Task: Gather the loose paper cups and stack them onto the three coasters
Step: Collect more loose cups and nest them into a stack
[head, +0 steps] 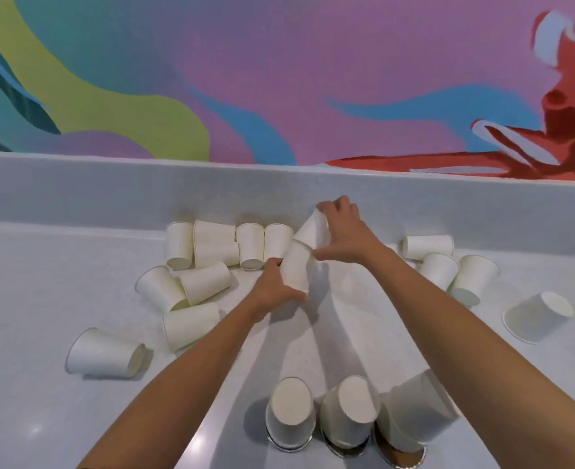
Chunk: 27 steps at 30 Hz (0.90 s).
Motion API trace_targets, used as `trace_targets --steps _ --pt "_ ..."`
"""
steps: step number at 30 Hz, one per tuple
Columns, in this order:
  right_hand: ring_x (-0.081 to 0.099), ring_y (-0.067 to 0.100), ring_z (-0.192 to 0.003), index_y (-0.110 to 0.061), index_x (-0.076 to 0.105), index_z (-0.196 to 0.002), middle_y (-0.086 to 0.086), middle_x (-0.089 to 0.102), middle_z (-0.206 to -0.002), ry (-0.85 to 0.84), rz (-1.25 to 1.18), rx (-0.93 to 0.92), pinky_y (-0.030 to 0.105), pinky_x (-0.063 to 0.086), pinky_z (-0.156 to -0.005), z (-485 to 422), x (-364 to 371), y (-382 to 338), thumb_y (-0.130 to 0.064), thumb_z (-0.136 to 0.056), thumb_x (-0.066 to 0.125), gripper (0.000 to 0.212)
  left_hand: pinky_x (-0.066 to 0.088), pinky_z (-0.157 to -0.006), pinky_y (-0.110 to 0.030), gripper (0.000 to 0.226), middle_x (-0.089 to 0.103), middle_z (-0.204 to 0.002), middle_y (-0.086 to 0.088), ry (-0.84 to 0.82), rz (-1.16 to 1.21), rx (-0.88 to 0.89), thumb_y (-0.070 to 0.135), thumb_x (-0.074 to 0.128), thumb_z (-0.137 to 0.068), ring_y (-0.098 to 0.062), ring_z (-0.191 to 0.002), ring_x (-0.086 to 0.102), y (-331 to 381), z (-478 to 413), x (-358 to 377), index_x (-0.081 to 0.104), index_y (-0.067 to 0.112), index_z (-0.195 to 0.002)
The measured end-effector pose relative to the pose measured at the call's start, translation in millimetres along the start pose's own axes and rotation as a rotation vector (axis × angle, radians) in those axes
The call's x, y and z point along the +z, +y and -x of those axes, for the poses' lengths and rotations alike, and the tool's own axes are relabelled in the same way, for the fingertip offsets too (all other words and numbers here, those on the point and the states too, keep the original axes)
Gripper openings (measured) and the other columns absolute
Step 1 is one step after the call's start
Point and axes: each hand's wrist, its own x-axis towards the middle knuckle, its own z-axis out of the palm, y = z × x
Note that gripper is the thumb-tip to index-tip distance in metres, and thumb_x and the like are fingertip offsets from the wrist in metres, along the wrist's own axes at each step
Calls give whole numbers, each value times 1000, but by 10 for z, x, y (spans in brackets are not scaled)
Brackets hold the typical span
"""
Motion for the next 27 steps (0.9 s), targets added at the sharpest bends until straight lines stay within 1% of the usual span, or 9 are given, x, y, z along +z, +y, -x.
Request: trace_targets --steps 3,7,11,14,18,20,22,24,27 --pt "35 23 -127 -25 31 -141 7 31 -141 -7 104 -86 40 44 -104 193 -85 -125 -42 -69 81 89 50 -96 -43 90 48 -125 -6 6 -5 48 18 85 -62 -26 -113 50 169 143 17 31 16 -134" --pt "35 20 -128 -25 33 -141 3 33 -142 50 -26 -136 38 43 -105 440 -209 -274 -44 -73 78 84 50 -90 -36 83 51 -122 -6 1 50 67 14 85 -65 -23 -108 53 342 361 -6 35 13 -132" --pt "41 18 -123 -22 37 -136 2 40 -139 320 -287 -49 37 42 -104 650 -393 -420 -42 -80 72 69 53 -90 -36 89 50 -122 -4 -16 178 142 12 86 -65 -20 -107 56 531 628 49 30 15 -134" --pt "41 19 -124 -21 32 -139 3 38 -141 456 -426 90 35 41 -103 798 -522 -464 -42 -79 73 76 54 -84 -26 88 48 -122 0 -108 167 254 15 85 -69 -18 -108 55 733 802 138 28 22 -136" --pt "47 13 -104 -22 24 -142 3 46 -136 351 -705 173 28 44 -88 1083 -658 -460 -36 -80 74 81 52 -97 -35 94 47 -128 -1 -157 104 344 30 84 -61 -22 -116 52 913 1058 336 29 27 -137" --pt "48 14 -102 -25 25 -142 1 47 -131 287 -690 168 27 45 -84 1215 -696 -428 -39 -80 74 80 51 -99 -37 92 48 -128 -3 -141 140 367 23 85 -65 -23 -118 51 946 1168 441 29 25 -137" --pt "51 16 -103 -26 31 -137 -1 48 -125 238 -643 126 29 49 -85 1373 -725 -379 -40 -79 74 73 51 -99 -36 90 48 -128 -3 -138 147 417 19 84 -69 -22 -118 51 957 1265 559 29 25 -139" --pt "53 15 -102 -26 38 -130 -4 50 -119 213 -620 99 32 51 -88 1523 -752 -316 -40 -79 74 64 51 -98 -32 88 49 -127 -1 -130 116 454 21 84 -71 -20 -117 51 958 1342 680 28 27 -139" --pt "53 14 -99 -29 43 -122 -9 51 -113 226 -645 121 26 49 -83 1749 -787 -179 -39 -80 74 54 50 -99 -31 89 50 -127 1 -145 61 487 27 85 -69 -18 -117 51 959 1464 858 30 28 -138"
